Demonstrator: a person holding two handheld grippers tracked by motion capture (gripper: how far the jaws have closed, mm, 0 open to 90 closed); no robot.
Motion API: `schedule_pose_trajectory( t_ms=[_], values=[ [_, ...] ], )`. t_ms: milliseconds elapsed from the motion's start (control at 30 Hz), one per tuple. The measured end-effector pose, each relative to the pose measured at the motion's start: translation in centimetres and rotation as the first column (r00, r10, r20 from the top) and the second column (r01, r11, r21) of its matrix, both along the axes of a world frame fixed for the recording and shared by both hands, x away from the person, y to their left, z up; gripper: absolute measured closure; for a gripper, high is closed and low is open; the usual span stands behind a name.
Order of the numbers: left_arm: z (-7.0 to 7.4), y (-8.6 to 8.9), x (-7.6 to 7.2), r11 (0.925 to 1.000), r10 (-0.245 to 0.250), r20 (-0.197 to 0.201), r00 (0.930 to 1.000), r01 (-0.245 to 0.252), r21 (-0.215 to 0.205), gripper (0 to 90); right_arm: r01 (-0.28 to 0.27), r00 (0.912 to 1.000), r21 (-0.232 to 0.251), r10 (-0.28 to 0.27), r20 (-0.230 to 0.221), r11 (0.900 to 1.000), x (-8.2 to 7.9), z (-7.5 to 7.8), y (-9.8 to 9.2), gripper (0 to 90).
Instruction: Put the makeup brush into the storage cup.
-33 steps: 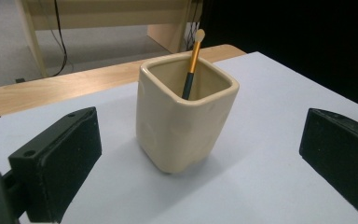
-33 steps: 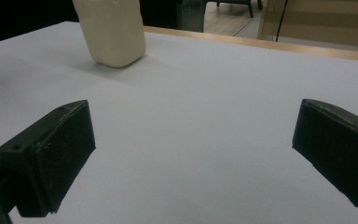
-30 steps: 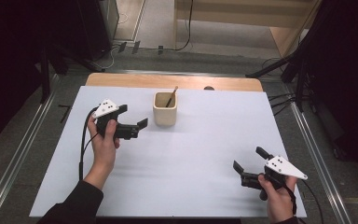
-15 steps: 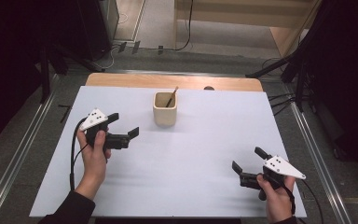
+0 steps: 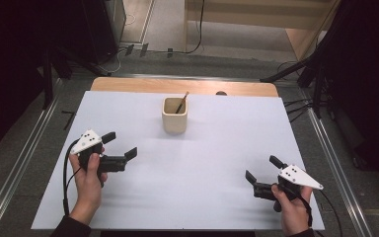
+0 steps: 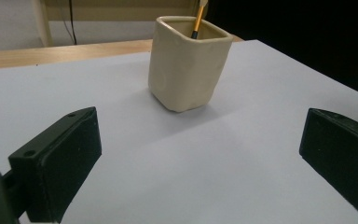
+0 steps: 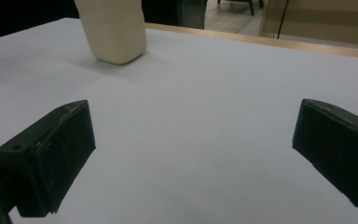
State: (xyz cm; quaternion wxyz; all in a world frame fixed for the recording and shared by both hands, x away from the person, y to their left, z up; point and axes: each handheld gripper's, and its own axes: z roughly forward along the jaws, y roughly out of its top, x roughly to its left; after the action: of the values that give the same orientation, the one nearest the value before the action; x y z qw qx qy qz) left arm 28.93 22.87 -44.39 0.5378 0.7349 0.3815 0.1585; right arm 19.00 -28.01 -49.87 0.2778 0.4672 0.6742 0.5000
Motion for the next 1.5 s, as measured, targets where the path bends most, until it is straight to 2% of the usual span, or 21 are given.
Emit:
schedule_pose_trajectory(
  t_ms=[200,400,600,967,1200,1367,1500],
  values=[
    [-0.6,1.4,-0.9,0.9994,0.025,-0.008,0.9997,-0.025,-0.022,0.0,-0.001,1.0,0.0,0.001,-0.009,1.0,0.0,-0.1,0.2,0.0],
    [-0.8,2.4,-1.6,0.9991,0.036,-0.002,0.9994,-0.036,-0.02,0.0,-0.006,1.0,-0.006,0.006,-0.006,1.0,0.0,-0.1,0.3,0.0],
    [-1.2,3.4,-2.5,0.9993,0.035,0.011,0.9993,-0.035,-0.011,0.0,-0.004,0.9999,-0.009,0.004,-0.013,1.0,0.1,-0.2,0.3,0.0],
    [-1.3,4.9,-4.0,0.9984,0.047,0.017,0.9988,-0.046,-0.032,0.0,-0.006,0.9999,-0.015,0.006,-0.015,1.0,0.1,-0.3,0.4,0.0],
    [-1.5,5.7,-4.6,0.998,0.052,0.019,0.9985,-0.051,-0.037,0.0,-0.001,0.9999,-0.017,0.001,-0.016,1.0,0.1,-0.2,0.3,0.0],
    [-1.6,6.1,-5.2,0.9985,0.05,0.022,0.9985,-0.049,-0.026,0.0,0.001,0.9999,-0.021,-0.001,-0.016,1.0,0.1,-0.2,0.2,0.0],
    [-1.6,6.7,-5.6,0.9977,0.056,0.025,0.9981,-0.055,-0.038,0.0,0.001,0.9998,-0.027,-0.001,-0.018,1.0,0.1,-0.3,0.2,0.0]
  ],
)
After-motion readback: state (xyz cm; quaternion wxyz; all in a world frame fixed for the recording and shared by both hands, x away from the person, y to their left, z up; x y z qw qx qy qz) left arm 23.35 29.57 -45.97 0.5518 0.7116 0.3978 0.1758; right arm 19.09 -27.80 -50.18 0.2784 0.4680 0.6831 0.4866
